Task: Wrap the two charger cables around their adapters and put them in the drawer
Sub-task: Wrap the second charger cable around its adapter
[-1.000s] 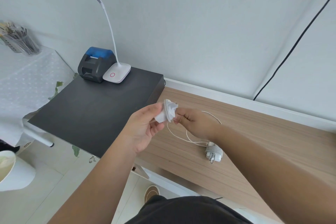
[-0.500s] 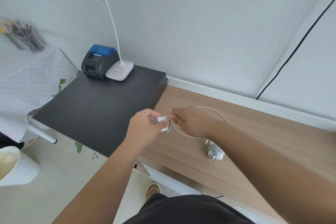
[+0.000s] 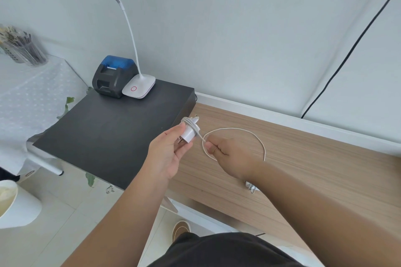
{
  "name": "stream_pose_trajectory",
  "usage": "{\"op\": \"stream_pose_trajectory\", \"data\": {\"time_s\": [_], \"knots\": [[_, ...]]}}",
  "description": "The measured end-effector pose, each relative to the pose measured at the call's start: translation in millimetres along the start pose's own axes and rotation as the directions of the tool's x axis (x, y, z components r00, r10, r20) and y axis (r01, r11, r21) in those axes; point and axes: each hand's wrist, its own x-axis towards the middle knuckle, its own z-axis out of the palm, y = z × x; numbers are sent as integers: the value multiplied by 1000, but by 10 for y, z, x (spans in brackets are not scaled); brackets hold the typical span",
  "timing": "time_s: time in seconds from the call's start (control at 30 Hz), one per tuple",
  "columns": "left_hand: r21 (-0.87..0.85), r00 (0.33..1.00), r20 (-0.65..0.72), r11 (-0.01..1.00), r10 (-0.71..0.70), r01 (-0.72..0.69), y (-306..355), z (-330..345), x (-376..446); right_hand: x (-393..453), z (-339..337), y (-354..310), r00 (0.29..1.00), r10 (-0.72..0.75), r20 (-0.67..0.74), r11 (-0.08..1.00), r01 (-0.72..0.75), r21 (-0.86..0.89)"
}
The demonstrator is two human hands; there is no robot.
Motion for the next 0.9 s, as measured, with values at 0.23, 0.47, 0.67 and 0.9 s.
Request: {"op": "stream_pose_trajectory", "data": {"time_s": [0.23,0.47,0.67,0.9], "knots": [[-54,992,126,998,-27,34,-31,14,-89,71,-20,115,1000,18,11,999,-19,45],[351,955,294,933,-34,-75,-96,-74,-143,269,-302,132,993,9,117,976,17,-218],[834,940,324,436,107,-337,-169,-159,-54,349,-294,45,971,50,235,930,40,-365],[844,951,132,472,278,-255,-243,-231,56,197,-115,-76,979,71,193,922,10,-386]]}}
